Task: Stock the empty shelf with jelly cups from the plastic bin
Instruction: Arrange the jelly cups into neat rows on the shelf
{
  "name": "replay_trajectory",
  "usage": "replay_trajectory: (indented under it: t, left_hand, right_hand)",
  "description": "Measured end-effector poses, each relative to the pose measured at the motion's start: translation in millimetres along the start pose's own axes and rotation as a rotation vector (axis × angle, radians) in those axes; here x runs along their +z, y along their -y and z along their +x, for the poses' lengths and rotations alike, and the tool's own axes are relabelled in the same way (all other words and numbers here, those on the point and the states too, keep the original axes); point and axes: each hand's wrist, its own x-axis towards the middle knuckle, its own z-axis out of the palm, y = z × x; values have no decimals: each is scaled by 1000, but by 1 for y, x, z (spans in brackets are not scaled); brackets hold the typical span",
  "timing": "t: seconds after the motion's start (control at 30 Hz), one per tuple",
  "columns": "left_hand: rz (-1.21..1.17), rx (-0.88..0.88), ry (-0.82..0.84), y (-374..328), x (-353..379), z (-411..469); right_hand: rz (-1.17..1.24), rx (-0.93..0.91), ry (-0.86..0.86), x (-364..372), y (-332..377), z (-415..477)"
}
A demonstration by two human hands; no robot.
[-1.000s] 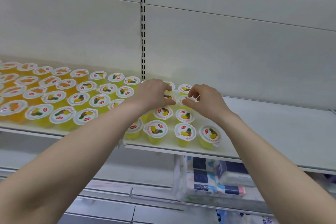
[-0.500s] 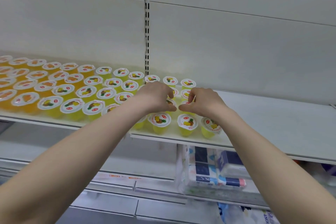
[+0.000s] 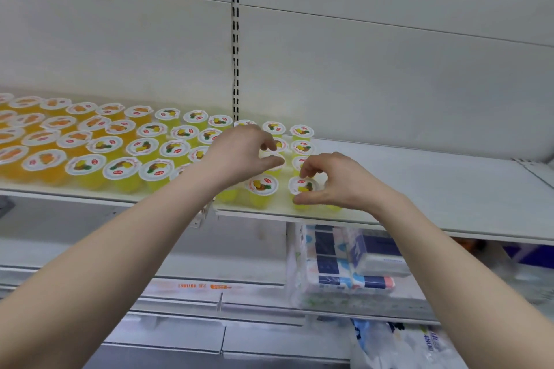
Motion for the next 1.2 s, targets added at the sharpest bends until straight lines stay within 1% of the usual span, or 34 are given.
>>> replay_trajectory:
  t: [0.07, 0.17, 0.3, 0.57, 0.73, 0.9, 1.0, 1.2]
  left_hand:
    - [-3, 48, 69, 1, -6, -12]
    - [93, 90, 183, 1, -5, -26]
    - [198, 120, 228, -1, 3, -32]
    - [91, 82, 187, -4, 17, -31]
    - [129, 94, 175, -1, 17, -34]
    - [153, 98, 140, 4, 14, -35]
    - [151, 100, 141, 5, 15, -36]
    - [117, 105, 88, 14, 11, -43]
  right_hand:
    - [-59, -9, -11, 6, 0, -2]
    - [-107, -2, -45, 12, -1, -4]
    - [-152, 4, -78, 16, 0, -6]
    - [-185, 45, -69, 15, 0, -7]
    - [-202, 57, -18, 9, -7, -15]
    - [-249, 161, 37, 5, -23, -20]
    - [-216, 194, 40, 7, -24, -22]
    - [-251, 212, 47, 9, -22, -19]
